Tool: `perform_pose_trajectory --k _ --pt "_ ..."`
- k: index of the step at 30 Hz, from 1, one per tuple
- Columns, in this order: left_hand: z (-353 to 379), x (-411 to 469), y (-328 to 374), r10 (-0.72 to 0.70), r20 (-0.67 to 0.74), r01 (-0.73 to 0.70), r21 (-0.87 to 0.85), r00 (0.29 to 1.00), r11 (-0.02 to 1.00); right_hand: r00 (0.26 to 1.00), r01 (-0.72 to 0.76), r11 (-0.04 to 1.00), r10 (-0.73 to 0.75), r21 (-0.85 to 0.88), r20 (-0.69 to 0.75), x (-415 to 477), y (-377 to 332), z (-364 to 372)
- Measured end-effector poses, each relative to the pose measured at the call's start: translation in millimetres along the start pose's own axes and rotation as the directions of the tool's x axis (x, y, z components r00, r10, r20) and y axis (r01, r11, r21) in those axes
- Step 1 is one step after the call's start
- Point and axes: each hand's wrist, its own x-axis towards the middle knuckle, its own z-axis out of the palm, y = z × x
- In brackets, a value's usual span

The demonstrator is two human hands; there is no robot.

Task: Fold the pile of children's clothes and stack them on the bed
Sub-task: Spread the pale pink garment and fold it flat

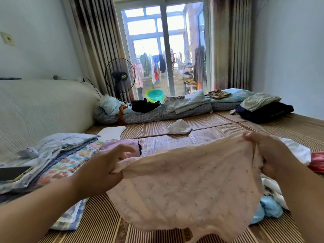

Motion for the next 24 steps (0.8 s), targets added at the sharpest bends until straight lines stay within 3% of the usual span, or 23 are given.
perform_pose_trajectory --k 4,7,10,13,19,21,24 --pt "-5 1 -1 -0.212 0.071 0.224 -0.282 0.975 0.933 1.000 0.024 0.999 -0.024 -0.031 0.009 1 4 -3" --pt "-13 -1 -9 -0.313 0.211 0.377 -0.446 0.926 0.812 0.997 0.075 0.992 -0.073 -0.098 0.018 0 3 -1" --pt "-28 -6 -23 -0.360 0.249 0.435 -0.423 0.899 0.794 0.980 0.199 0.915 -0.183 -0.351 0.079 -4 -6 6" --pt "-46 -9 -26 -0.393 0.218 0.444 -0.293 0.893 0.847 0.926 0.378 0.724 -0.287 -0.577 0.246 -14 -32 25" --pt "-90 -22 -44 -0.317 0.025 0.298 -0.418 0.948 0.858 0.832 0.548 0.446 -0.380 -0.707 0.405 -33 -101 59" --pt "-103 -25 -41 -0.285 -0.079 0.217 -0.466 0.955 0.858 0.831 0.549 0.437 -0.382 -0.713 0.405 -39 -118 65" --pt "-116 -29 -39 -0.234 -0.092 0.152 -0.528 0.968 0.836 0.851 0.520 0.451 -0.347 -0.725 0.394 -47 -137 68"
